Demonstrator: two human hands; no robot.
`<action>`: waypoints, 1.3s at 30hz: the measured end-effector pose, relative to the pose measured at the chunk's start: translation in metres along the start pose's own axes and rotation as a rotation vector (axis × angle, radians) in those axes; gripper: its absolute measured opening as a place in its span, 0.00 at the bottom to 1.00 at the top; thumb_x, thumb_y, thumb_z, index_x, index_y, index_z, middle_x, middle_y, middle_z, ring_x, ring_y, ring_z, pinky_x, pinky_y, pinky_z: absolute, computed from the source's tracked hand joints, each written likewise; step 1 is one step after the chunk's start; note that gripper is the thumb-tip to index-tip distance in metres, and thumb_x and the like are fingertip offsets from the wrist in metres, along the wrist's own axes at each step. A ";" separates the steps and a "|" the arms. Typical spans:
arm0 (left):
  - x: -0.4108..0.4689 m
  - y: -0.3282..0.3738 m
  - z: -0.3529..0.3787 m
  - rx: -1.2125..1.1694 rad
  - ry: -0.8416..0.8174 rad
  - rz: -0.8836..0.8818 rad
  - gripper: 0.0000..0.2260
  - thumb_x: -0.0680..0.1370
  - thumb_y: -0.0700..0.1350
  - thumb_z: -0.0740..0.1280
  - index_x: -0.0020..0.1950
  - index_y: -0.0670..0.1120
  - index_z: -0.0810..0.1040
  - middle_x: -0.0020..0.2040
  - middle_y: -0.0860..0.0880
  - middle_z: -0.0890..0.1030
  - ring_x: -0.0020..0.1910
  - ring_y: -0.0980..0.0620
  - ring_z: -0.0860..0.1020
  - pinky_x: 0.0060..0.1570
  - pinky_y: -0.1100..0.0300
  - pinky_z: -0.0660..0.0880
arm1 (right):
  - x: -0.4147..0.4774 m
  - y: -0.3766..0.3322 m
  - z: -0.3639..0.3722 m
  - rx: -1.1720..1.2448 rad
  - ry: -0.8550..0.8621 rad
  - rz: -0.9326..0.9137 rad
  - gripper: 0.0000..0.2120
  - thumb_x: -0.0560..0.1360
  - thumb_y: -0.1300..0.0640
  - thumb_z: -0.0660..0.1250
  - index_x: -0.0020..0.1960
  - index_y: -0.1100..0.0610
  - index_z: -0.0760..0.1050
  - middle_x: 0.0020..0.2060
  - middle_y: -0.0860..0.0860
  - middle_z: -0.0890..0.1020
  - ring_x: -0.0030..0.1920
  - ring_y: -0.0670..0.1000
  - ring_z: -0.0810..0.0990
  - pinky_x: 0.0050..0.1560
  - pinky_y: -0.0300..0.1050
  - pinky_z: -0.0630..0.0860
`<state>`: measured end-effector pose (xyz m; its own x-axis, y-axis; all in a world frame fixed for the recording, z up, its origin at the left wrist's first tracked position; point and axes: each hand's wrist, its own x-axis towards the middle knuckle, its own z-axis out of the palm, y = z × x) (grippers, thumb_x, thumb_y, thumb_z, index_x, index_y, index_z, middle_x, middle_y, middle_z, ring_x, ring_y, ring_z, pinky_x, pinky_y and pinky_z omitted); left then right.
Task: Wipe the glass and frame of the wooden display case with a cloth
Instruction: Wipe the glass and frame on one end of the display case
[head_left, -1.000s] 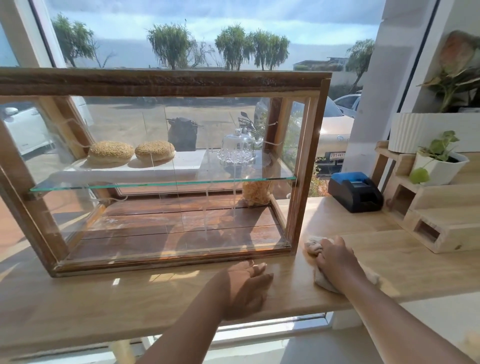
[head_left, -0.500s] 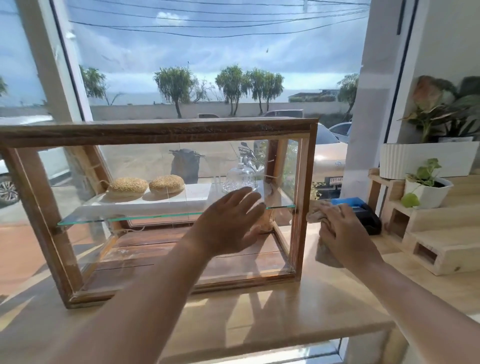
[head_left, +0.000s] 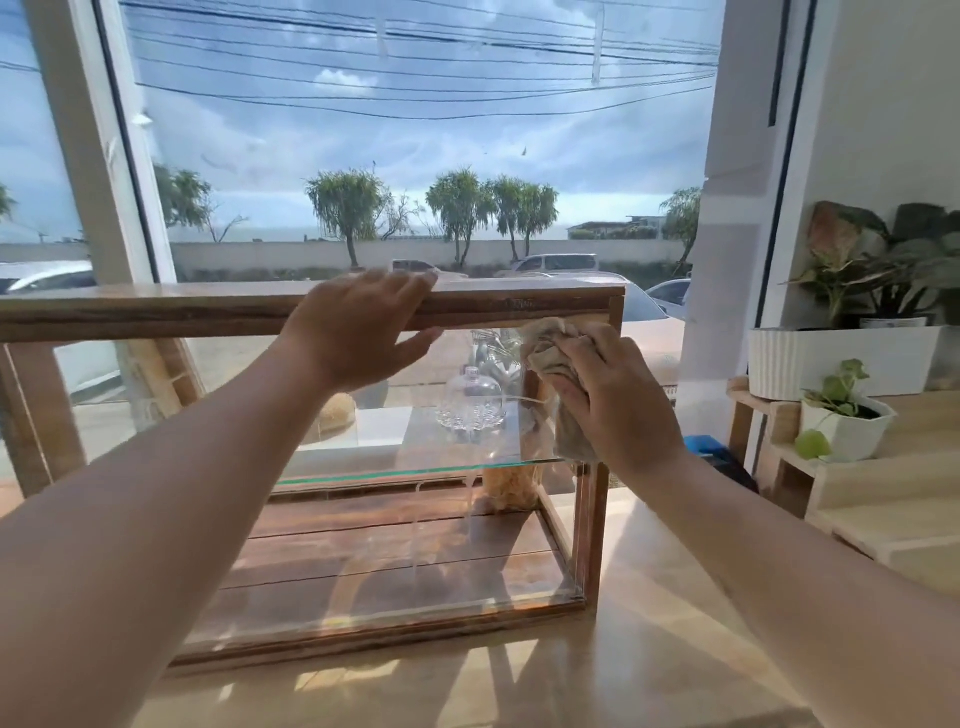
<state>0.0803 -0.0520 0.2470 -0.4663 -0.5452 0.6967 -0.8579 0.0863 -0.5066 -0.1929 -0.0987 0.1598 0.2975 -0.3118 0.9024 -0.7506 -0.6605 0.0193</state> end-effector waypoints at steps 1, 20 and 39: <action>0.000 -0.005 0.001 -0.006 0.014 -0.003 0.26 0.79 0.61 0.56 0.67 0.44 0.71 0.56 0.42 0.81 0.52 0.40 0.80 0.44 0.46 0.77 | 0.001 -0.001 0.004 -0.037 0.009 -0.007 0.16 0.79 0.51 0.65 0.62 0.59 0.76 0.59 0.55 0.76 0.55 0.58 0.76 0.41 0.55 0.82; 0.001 -0.040 0.008 0.052 0.026 0.065 0.33 0.72 0.75 0.46 0.60 0.54 0.74 0.41 0.52 0.84 0.32 0.47 0.80 0.31 0.60 0.71 | 0.007 -0.004 0.041 -0.229 0.226 -0.070 0.14 0.79 0.51 0.66 0.62 0.54 0.76 0.54 0.53 0.80 0.50 0.58 0.76 0.38 0.50 0.80; -0.002 -0.043 0.014 -0.007 0.031 0.007 0.38 0.69 0.78 0.41 0.64 0.56 0.72 0.44 0.53 0.83 0.35 0.46 0.81 0.35 0.54 0.78 | 0.000 -0.006 0.046 -0.271 0.141 -0.282 0.08 0.79 0.54 0.67 0.54 0.57 0.80 0.49 0.54 0.82 0.43 0.56 0.77 0.35 0.48 0.78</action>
<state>0.1209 -0.0664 0.2604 -0.4789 -0.5188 0.7082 -0.8558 0.0962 -0.5083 -0.1614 -0.1263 0.1395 0.4441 -0.0351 0.8953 -0.7850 -0.4969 0.3700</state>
